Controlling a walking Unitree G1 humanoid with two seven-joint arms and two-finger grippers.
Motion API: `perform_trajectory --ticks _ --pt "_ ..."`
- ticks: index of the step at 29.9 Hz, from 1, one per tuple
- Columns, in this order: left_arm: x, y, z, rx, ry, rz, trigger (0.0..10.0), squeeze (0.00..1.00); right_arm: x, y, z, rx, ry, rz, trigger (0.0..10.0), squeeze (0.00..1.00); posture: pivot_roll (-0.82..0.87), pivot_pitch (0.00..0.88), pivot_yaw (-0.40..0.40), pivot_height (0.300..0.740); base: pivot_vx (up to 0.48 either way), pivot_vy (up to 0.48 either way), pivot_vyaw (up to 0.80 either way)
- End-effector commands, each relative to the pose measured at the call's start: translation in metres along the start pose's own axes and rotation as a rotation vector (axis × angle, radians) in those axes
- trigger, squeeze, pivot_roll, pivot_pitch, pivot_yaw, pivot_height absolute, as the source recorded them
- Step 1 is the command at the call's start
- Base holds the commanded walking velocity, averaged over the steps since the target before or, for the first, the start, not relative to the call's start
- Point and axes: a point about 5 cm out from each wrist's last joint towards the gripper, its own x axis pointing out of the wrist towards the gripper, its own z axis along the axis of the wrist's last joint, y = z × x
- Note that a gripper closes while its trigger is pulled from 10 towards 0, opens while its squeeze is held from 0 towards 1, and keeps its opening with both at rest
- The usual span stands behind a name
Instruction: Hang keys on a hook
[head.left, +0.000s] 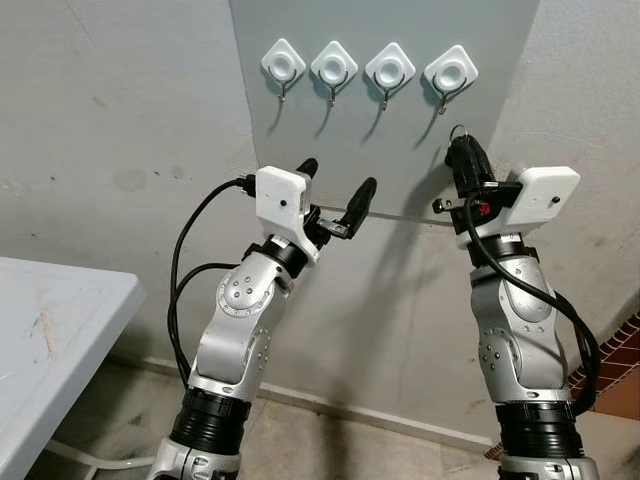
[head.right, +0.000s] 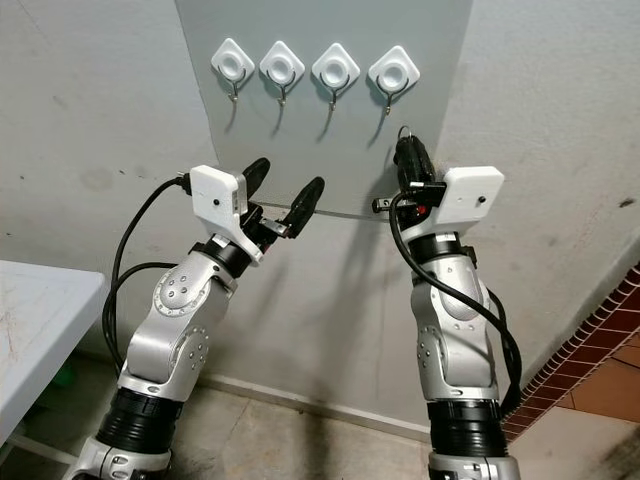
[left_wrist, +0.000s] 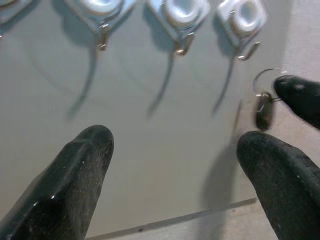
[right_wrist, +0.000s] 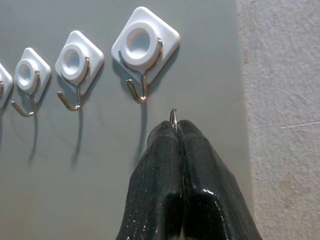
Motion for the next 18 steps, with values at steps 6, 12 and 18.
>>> perform_trajectory --ticks 6,12,18 --pt "0.0027 -0.0072 0.0070 0.004 -0.012 -0.046 10.0 0.00 0.0070 0.0012 0.0097 -0.024 -0.057 0.009 10.0 0.00 -0.08 0.000 0.054 0.740 0.000 0.000 0.00" --pt "0.0033 -0.0103 0.0067 -0.004 -0.009 -0.058 10.0 0.00 0.0088 0.0010 0.0133 -0.029 -0.077 0.016 10.0 0.00 -0.09 0.000 0.058 0.740 0.000 0.000 0.00" --pt "0.0037 -0.0106 0.0069 -0.009 -0.008 -0.060 10.0 0.00 0.0106 0.0033 0.0157 -0.031 -0.091 0.028 10.0 0.00 -0.09 0.000 0.058 0.740 0.000 0.000 0.00"
